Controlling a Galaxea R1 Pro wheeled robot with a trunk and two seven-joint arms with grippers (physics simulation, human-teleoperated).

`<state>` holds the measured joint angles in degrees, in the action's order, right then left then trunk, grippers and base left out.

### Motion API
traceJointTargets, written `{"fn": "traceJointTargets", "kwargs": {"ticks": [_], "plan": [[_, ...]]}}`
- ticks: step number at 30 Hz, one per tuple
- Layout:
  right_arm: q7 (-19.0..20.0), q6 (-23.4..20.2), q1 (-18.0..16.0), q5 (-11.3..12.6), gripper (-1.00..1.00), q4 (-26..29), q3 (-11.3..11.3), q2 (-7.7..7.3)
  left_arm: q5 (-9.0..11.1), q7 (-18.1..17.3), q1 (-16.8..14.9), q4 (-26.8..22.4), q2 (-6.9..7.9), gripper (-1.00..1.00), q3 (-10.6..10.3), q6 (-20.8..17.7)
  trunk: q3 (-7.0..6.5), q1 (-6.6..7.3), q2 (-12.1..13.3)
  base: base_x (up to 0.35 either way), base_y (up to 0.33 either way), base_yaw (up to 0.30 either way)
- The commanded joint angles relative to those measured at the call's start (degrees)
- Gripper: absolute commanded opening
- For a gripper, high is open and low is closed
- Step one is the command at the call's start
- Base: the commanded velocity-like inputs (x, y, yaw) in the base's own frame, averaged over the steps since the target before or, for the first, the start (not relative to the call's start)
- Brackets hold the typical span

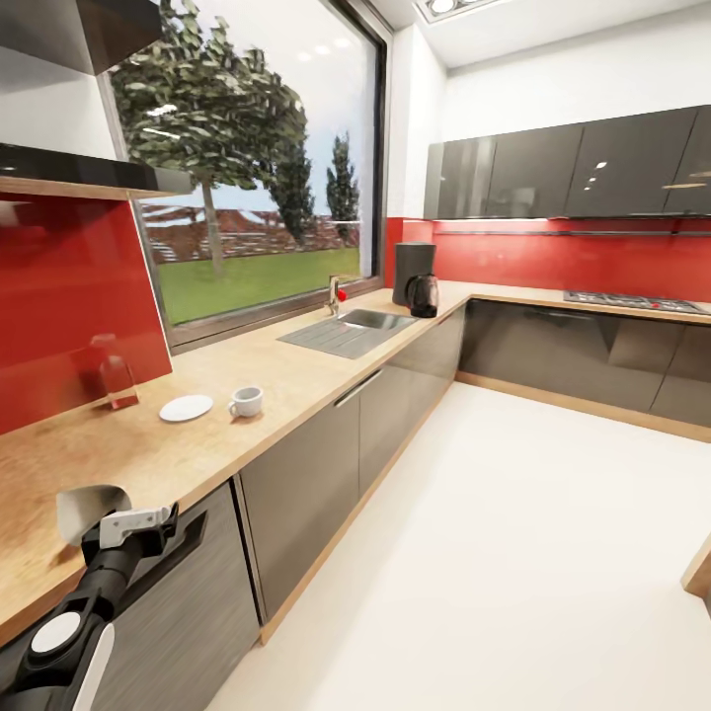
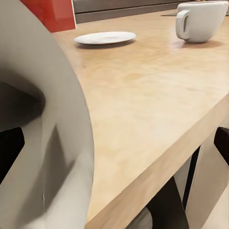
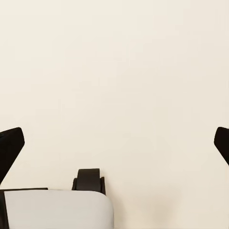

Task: Set up a coffee station on the kitchen countertop: keep the coffee maker on the countertop, move the bottle of coffee from the kitchen shelf to the counter next to the coffee maker, place a paper coffee filter on top of the coffee maker, put the saucer next to the coffee maker with the coffee cup on the saucer, and place the electric kettle next to the coffee maker.

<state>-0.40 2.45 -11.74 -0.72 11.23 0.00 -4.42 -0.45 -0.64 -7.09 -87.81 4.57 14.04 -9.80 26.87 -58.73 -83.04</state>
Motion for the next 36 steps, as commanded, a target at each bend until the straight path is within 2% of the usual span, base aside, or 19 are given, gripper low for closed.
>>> {"fn": "traceJointTargets", "kwargs": {"ticks": [1,36], "plan": [[-0.04,0.19,-0.04,-0.07,1.0,-0.05,0.0,0.0,-0.05,-0.07,-0.03,-0.08,0.0,1.0,0.02,-0.31,0.06,0.0,-0.03,0.009,0.0,0.0],[-0.04,0.19,-0.04,-0.07,1.0,-0.07,0.0,-0.06,-0.08,-0.07,-0.03,0.01,0.0,1.0,0.11,-0.31,0.06,0.0,-0.03,0.008,0.023,0.0]]}}
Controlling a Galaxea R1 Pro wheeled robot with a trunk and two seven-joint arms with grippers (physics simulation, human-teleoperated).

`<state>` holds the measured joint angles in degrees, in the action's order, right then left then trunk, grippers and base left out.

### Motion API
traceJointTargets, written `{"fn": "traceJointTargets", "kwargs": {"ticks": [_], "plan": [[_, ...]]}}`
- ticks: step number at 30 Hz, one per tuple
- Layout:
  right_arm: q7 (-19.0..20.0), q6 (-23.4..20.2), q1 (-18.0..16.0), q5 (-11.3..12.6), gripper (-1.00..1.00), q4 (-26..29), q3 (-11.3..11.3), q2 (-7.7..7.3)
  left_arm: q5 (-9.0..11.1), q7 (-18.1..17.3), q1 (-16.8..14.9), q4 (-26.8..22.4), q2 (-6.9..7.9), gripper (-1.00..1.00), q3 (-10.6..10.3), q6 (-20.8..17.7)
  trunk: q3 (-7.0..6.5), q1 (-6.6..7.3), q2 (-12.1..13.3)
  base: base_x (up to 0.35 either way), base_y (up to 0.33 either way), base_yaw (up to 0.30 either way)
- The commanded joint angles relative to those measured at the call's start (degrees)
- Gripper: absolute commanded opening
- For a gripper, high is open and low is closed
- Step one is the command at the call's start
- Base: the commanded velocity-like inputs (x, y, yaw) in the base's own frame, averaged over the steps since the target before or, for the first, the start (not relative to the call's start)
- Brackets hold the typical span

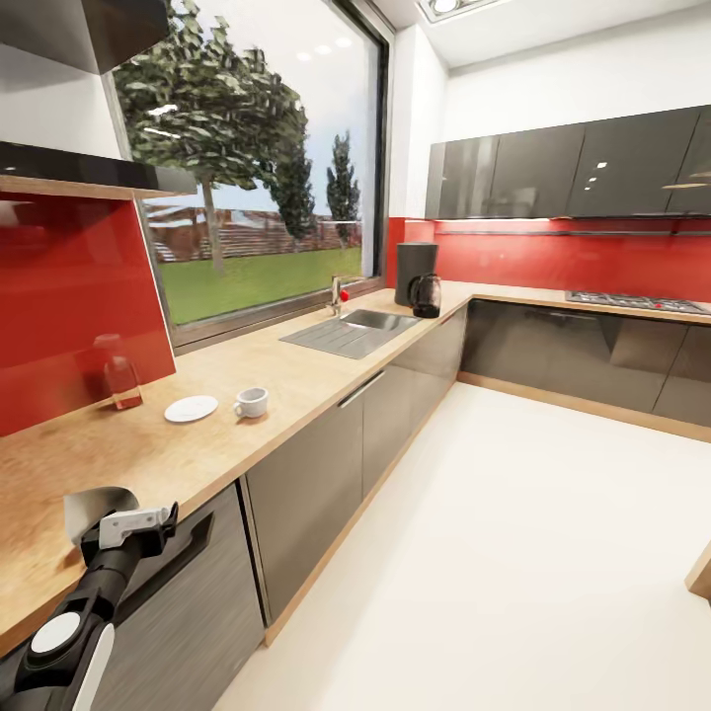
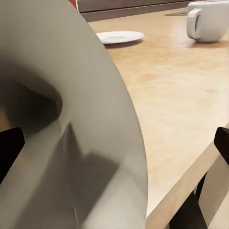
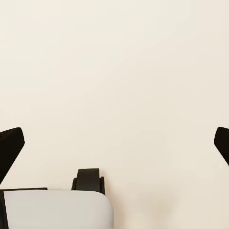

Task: Set up a coffee station on the kitchen countertop: keep the coffee maker on the countertop, move the bottle of coffee from the kitchen shelf to the counter next to the coffee maker, place a paper coffee filter on top of the coffee maker, put the saucer next to the coffee maker with the coffee cup on the saucer, and place the electric kettle next to the coffee maker.

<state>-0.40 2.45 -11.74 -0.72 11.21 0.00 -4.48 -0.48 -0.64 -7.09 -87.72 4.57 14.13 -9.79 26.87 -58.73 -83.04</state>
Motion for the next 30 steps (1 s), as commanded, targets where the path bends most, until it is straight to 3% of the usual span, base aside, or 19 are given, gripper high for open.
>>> {"fn": "traceJointTargets", "kwargs": {"ticks": [1,30], "plan": [[-0.04,0.19,-0.04,-0.07,1.0,-0.05,0.0,0.0,-0.05,-0.07,-0.03,-0.08,0.0,1.0,0.02,-0.31,0.06,0.0,-0.03,0.0,0.003,0.0],[-0.04,0.19,-0.04,-0.07,1.0,-0.05,0.0,0.01,-0.13,-0.07,-0.03,0.02,0.1,1.0,0.02,-0.31,0.06,0.0,-0.03,0.042,0.0,0.0]]}}
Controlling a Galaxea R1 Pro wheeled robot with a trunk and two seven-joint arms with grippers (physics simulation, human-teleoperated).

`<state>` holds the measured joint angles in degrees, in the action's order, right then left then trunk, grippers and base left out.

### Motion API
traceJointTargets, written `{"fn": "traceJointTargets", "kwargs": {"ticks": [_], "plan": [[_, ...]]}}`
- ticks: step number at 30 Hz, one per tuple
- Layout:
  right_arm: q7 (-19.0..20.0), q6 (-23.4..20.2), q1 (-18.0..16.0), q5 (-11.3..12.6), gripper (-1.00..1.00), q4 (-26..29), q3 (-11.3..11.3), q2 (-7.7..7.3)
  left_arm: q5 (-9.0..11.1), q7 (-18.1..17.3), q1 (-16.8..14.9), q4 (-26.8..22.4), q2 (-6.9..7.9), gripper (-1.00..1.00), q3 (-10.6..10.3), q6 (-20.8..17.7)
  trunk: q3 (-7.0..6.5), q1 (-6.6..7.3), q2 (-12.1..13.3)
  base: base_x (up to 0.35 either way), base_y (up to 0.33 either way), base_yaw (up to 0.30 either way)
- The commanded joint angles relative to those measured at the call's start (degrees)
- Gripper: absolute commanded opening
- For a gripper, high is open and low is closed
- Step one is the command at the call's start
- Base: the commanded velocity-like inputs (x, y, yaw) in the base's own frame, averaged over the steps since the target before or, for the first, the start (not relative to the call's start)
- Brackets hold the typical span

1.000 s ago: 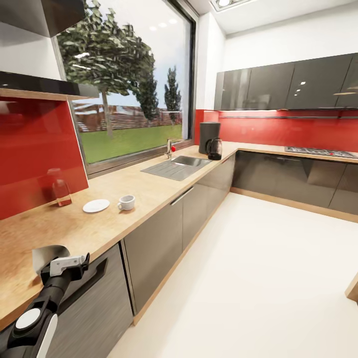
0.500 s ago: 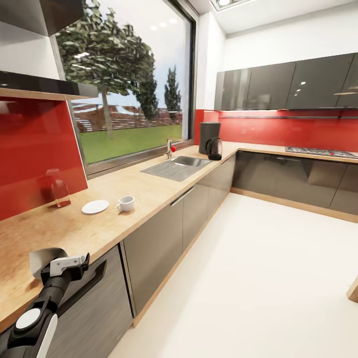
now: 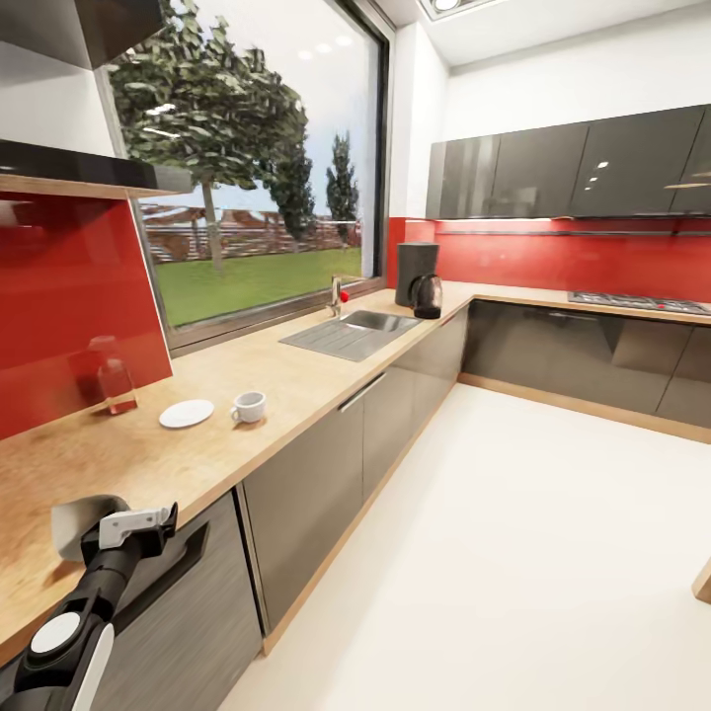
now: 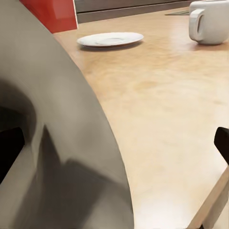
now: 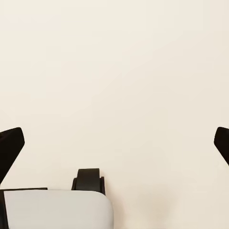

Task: Set up a coffee station on the kitchen countertop: keep the coffee maker on the countertop, move the bottle of coffee from the kitchen shelf to the counter next to the coffee maker, place a paper coffee filter on top of the coffee maker, put the saucer next to the coffee maker with the coffee cup on the saucer, and place the electric kettle next to the coffee maker.

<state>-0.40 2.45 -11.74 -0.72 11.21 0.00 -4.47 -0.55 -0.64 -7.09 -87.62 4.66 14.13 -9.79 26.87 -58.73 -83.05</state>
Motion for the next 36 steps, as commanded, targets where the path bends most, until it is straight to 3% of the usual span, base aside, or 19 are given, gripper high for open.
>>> {"fn": "traceJointTargets", "kwargs": {"ticks": [1,17,18,36], "plan": [[-0.04,0.19,-0.04,-0.07,1.0,-0.05,0.0,0.0,-0.06,-0.07,-0.03,-0.06,0.02,1.0,0.02,-0.31,0.06,0.0,-0.03,0.025,0.0,0.0],[-0.04,0.19,-0.04,-0.07,1.0,-0.05,0.0,0.0,-0.06,-0.06,-0.03,-0.05,0.08,1.0,0.02,-0.33,0.06,0.0,-0.03,0.003,0.0,0.0],[-0.04,0.19,-0.04,-0.07,1.0,-0.05,0.0,0.0,-0.06,-0.06,-0.03,-0.06,0.08,-1.0,0.02,-0.33,0.06,0.0,-0.03,0.0,0.0,0.0],[-0.04,0.19,-0.04,-0.07,1.0,-0.05,0.0,-0.01,0.02,-0.14,-0.03,-0.09,0.09,-1.0,0.83,-0.31,0.06,0.0,-0.03,0.0,0.0,0.0]]}}
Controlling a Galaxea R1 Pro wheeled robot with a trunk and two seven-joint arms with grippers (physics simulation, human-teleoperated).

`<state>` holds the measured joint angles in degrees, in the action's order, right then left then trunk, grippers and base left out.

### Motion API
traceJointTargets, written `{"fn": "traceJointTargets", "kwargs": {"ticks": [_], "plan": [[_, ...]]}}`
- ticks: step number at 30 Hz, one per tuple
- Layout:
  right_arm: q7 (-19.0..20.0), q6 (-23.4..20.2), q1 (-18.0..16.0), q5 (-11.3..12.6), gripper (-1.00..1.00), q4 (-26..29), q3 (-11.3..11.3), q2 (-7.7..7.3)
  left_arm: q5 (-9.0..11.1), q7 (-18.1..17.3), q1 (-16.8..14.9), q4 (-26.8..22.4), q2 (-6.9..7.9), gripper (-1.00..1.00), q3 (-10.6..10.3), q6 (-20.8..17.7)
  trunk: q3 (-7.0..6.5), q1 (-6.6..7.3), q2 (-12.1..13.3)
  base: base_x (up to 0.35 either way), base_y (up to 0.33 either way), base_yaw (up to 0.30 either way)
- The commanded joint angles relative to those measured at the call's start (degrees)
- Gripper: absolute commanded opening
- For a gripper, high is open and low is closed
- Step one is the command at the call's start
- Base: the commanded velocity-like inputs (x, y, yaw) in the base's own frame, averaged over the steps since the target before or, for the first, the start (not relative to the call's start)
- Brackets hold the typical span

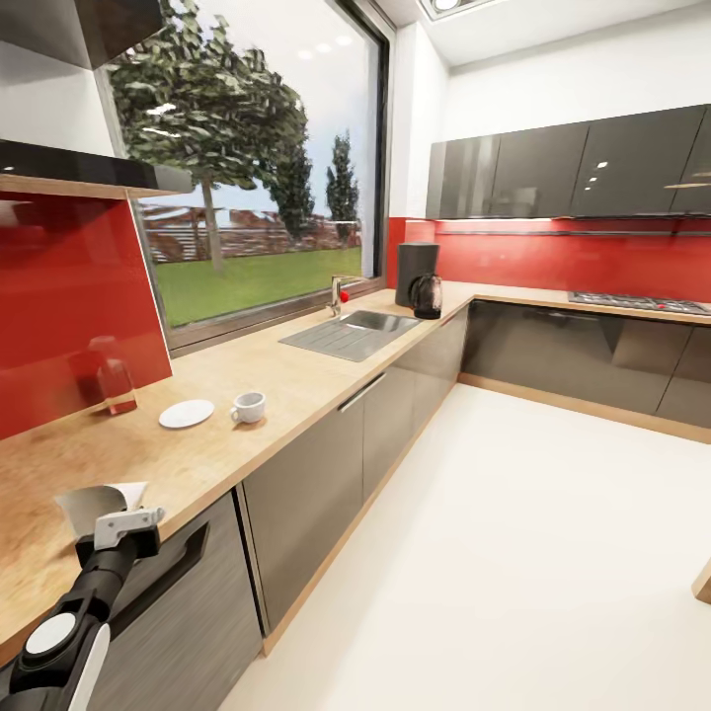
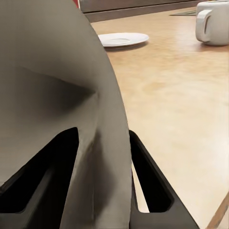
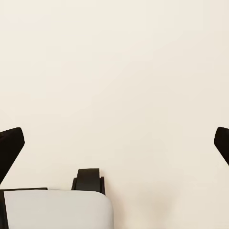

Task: Set up a coffee station on the kitchen countertop: keep the coffee maker on the countertop, move the bottle of coffee from the kitchen shelf to the counter next to the coffee maker, place a paper coffee filter on top of the coffee maker, put the saucer next to the coffee maker with the coffee cup on the saucer, and place the electric kettle next to the coffee maker.

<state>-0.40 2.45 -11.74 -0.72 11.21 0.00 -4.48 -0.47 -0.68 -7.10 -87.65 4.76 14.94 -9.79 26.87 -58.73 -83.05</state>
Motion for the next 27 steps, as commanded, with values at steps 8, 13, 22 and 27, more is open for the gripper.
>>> {"fn": "traceJointTargets", "kwargs": {"ticks": [8,13,22,27], "plan": [[-0.04,0.19,-0.04,-0.07,1.0,-0.05,0.0,0.0,-0.06,-0.11,-0.02,-0.06,-0.01,-1.0,0.05,-0.31,0.06,0.0,-0.03,0.0,0.0,0.0],[-0.04,0.19,-0.04,-0.07,1.0,-0.05,0.0,-0.01,-0.06,-0.11,-0.02,-0.06,-0.01,-1.0,0.03,-0.31,0.06,0.0,-0.03,0.0,0.0,0.0],[-0.04,0.19,-0.04,-0.07,1.0,-0.05,0.0,0.0,-0.07,-0.11,-0.02,-0.06,-0.01,-1.0,0.01,-0.31,0.06,0.0,-0.03,0.0,0.0,0.0],[-0.04,0.19,-0.04,-0.07,1.0,-0.05,0.0,-0.01,-0.06,-0.11,-0.02,-0.06,-0.01,-1.0,0.0,-0.35,-0.3,0.44,0.77,0.0,0.0,0.0]]}}
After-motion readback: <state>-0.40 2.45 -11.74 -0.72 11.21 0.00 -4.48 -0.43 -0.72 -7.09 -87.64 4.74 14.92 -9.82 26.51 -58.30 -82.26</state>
